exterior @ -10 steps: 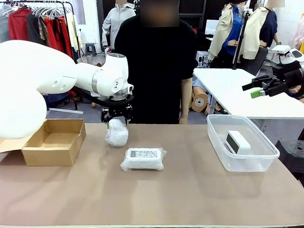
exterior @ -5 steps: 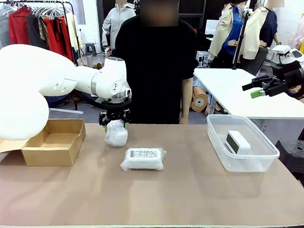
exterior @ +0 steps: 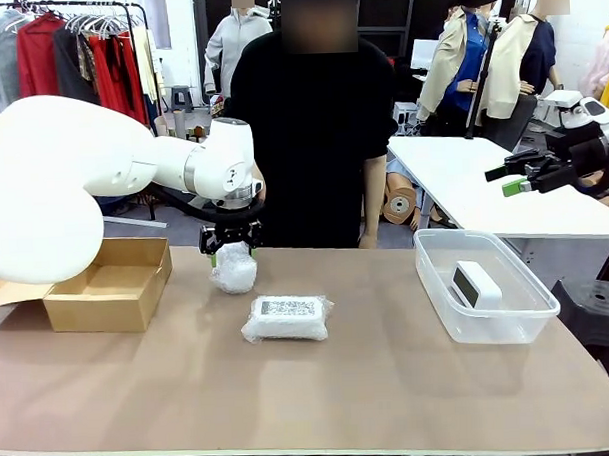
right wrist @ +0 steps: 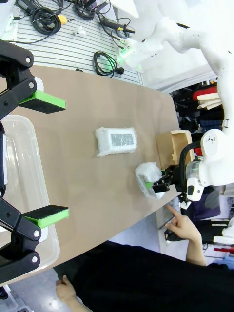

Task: Separate and place wrapped and unwrapped clocks.
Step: Pick up the Digital clock indicated by the person.

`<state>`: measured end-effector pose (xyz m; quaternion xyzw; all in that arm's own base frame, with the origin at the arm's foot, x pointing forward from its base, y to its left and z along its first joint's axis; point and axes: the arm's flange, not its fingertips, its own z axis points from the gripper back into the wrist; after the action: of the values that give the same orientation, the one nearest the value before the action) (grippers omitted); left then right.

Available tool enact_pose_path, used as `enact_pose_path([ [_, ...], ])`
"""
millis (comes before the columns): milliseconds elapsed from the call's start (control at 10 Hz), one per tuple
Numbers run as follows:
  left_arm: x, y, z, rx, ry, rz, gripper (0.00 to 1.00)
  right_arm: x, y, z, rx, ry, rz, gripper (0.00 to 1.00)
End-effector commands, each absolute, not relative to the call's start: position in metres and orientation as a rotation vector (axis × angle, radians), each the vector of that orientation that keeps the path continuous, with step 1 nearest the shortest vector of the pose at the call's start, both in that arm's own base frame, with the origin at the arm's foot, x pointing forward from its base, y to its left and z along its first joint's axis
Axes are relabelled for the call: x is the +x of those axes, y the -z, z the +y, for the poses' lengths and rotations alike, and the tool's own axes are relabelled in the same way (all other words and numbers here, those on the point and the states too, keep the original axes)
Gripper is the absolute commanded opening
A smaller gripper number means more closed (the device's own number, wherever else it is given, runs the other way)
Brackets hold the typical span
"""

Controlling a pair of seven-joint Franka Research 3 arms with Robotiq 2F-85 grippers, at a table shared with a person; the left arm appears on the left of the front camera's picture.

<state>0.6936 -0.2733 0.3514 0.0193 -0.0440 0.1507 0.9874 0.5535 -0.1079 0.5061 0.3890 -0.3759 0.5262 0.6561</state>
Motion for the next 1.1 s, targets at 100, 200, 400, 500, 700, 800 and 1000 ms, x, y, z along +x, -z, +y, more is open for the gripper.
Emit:
enact_pose_path([
  [100,0.698,-0.347,-0.265,0.059,-0.325,-0.066,0.80,0.553,-0.508,-0.107,0.881,-1.192,-0.847,1.00],
  [200,0.698,-0.347,-0.265,0.062,-0.327,-0.062,0.60,0.553,-0.508,-0.107,0.881,-1.192,-0.847,1.00],
  [400,0.697,-0.348,-0.264,0.064,-0.335,-0.060,0.20,0.553,-0.508,-0.107,0.881,-1.192,-0.847,1.00],
  [500,0.698,-0.349,-0.263,0.065,-0.335,-0.061,0.00,0.553,-0.508,-0.107,0.881,-1.192,-0.847,1.00],
  [700,0.697,-0.350,-0.262,0.066,-0.338,-0.056,0.00,0.553,-0.508,-0.107,0.881,-1.192,-0.847,1.00],
  [800,0.697,-0.352,-0.261,0.067,-0.338,-0.058,0.00,0.553,-0.508,-0.107,0.881,-1.192,-0.847,1.00],
  [1000,0.695,-0.362,-0.260,0.060,-0.325,-0.066,0.00,0.553,-0.508,-0.107,0.881,-1.192,-0.847,1.00],
])
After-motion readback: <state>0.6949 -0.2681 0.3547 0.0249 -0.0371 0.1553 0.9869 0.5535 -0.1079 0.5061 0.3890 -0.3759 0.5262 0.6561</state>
